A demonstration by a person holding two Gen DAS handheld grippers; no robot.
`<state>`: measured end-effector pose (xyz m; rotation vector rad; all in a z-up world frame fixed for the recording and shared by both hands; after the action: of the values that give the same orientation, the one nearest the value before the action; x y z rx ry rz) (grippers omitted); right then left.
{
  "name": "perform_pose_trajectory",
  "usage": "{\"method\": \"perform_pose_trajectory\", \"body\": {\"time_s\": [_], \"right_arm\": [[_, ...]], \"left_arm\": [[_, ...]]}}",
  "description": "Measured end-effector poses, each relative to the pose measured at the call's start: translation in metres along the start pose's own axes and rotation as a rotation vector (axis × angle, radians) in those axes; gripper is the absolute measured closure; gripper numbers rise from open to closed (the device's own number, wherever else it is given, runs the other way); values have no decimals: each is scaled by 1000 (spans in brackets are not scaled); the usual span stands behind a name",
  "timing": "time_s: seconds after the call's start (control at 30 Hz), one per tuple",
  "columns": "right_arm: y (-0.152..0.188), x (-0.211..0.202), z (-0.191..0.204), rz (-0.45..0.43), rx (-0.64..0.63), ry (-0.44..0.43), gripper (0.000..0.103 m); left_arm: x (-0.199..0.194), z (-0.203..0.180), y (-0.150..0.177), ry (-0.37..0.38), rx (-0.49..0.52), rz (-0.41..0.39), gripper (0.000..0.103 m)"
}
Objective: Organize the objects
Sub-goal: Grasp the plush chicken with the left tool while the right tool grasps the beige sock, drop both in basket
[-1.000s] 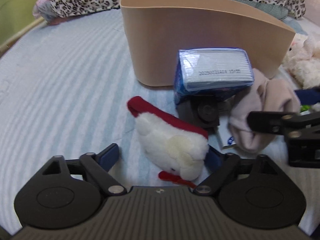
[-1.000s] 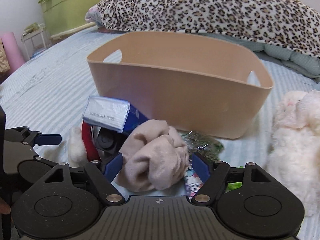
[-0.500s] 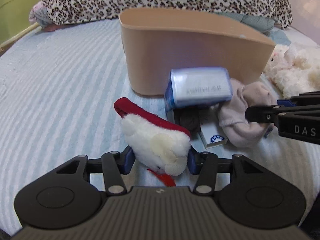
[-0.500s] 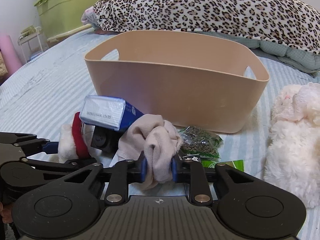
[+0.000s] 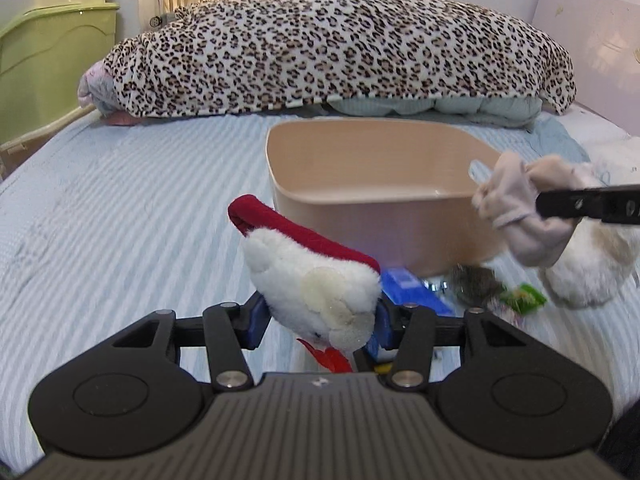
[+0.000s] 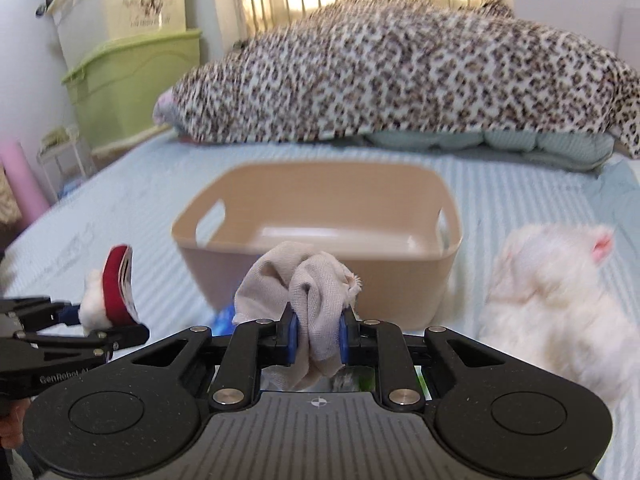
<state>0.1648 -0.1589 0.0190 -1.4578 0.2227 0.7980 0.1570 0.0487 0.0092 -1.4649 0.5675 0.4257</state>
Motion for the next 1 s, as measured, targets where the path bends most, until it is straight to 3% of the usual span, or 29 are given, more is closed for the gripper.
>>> {"method": "perform_pose_trajectory", "body": {"time_s": [0.23,0.4,0.57,0.8,0.97,1.0], "right_arm": [[-43,8,-22,-89,0,59,85],[-63,29,-33,-101,-13,96,85],[-73,60,-41,-105,-4,112,85],[-54,108,-48,-8,29,142,85],[-41,123,-51,51,9,172,82],[-40,122,-51,55,9,171,73]], "left_arm": [[28,-7,-40,0,-8,-31,50],[51,-16,-70,-16,-6,-55,50],[82,-30,-85,-55,39,-30,50],[122,-38,-79,-75,49,50,49],[124,-40,-69,-85,74,56,41],[121,-39,-69,-83,66,54,35]]}}
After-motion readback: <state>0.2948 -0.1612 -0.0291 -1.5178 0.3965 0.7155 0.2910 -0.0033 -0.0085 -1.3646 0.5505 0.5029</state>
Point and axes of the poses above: each gripper's, at about its wrist camera, not at the fingertips, and x roughly the way its jaws point, z to its left, y to its underside, the point moved 8 cm from there along x, roughly the way its jaws point, and after that the axes turned 1 degree about -z, right-handed, at the moved point
